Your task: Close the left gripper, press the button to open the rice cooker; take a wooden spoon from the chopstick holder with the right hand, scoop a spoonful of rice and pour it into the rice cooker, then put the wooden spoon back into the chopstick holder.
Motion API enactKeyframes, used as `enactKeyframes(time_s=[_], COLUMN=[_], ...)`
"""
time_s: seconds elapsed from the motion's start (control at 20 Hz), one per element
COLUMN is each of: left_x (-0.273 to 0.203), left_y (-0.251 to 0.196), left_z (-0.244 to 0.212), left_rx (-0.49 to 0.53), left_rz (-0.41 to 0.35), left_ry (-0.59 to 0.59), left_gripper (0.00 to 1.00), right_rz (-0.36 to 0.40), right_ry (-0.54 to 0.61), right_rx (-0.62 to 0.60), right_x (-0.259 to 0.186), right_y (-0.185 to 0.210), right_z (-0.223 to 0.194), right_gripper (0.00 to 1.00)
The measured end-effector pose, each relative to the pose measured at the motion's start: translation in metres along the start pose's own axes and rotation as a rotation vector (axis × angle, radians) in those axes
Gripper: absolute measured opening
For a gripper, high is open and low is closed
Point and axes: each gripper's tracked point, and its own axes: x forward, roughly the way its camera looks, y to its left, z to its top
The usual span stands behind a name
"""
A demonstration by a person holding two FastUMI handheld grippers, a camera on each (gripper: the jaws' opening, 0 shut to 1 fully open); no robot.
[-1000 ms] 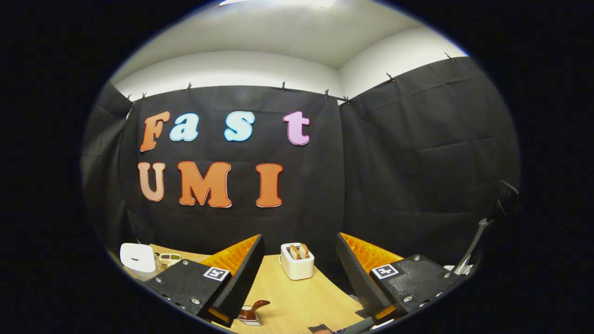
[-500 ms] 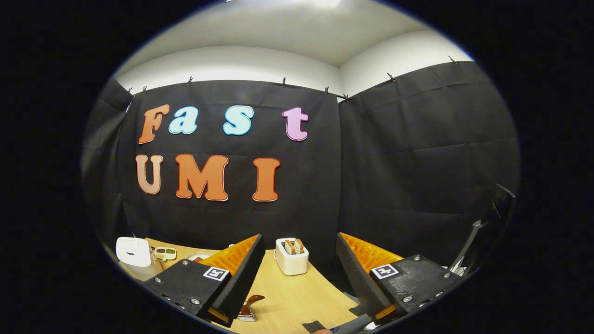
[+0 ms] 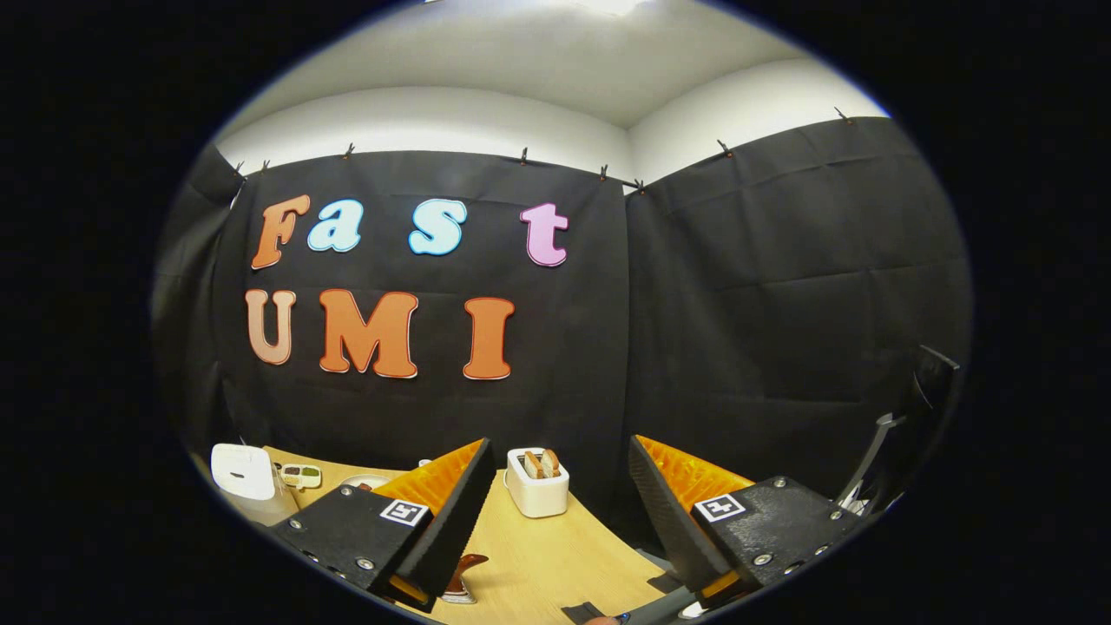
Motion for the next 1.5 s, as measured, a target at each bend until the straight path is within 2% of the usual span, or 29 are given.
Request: enactKeyframes(time_s=[0.25,0.3,0.4,0.5,0.55,0.6,0.85,1.0,1.2,1.5], left_x=[0.009,0.006,0.007,0.009,0.010,0.008,0.029,0.043,0.074,0.112], left_y=[0.001,0.001,-0.005,-0.010,-0.010,-0.009,-0.021,-0.037,-0.052,-0.065], left_z=[0.000,0.000,0.002,-0.001,0.004,0.003,0.000,-0.009,-0.045,-0.121], left_rx=[-0.022,-0.015,-0.013,-0.017,-0.029,-0.036,-0.020,-0.021,-0.025,-0.034], left_rz=[-0.001,0.003,-0.019,-0.017,-0.040,-0.042,-0.078,-0.139,-0.204,-0.252], left_ry=[-0.007,-0.008,-0.012,-0.020,-0.018,-0.015,0.029,0.087,0.214,0.401], left_gripper=[0.27,0.14,0.22,0.12,0.04,0.06,0.04,0.04,0.04,0.04], right_rz=[0.017,0.019,0.021,0.021,0.023,0.026,0.035,0.043,0.052,0.057], right_ry=[0.003,0.006,0.012,0.009,0.003,-0.003,0.000,0.003,0.008,0.033], right_rx=[0.000,-0.001,-0.009,-0.014,-0.015,-0.015,-0.020,-0.026,-0.019,-0.038], right_x=[0.004,0.004,0.006,0.006,0.005,0.005,0.007,0.008,0.010,0.016], right_y=[0.007,0.009,0.011,0.012,0.014,0.016,0.022,0.025,0.030,0.034], right_z=[0.001,0.001,0.000,0.002,0.003,0.007,0.005,0.003,0.000,-0.011], right_gripper=[0.96,0.96,0.96,0.96,0.96,0.96,0.96,0.96,0.96,0.96])
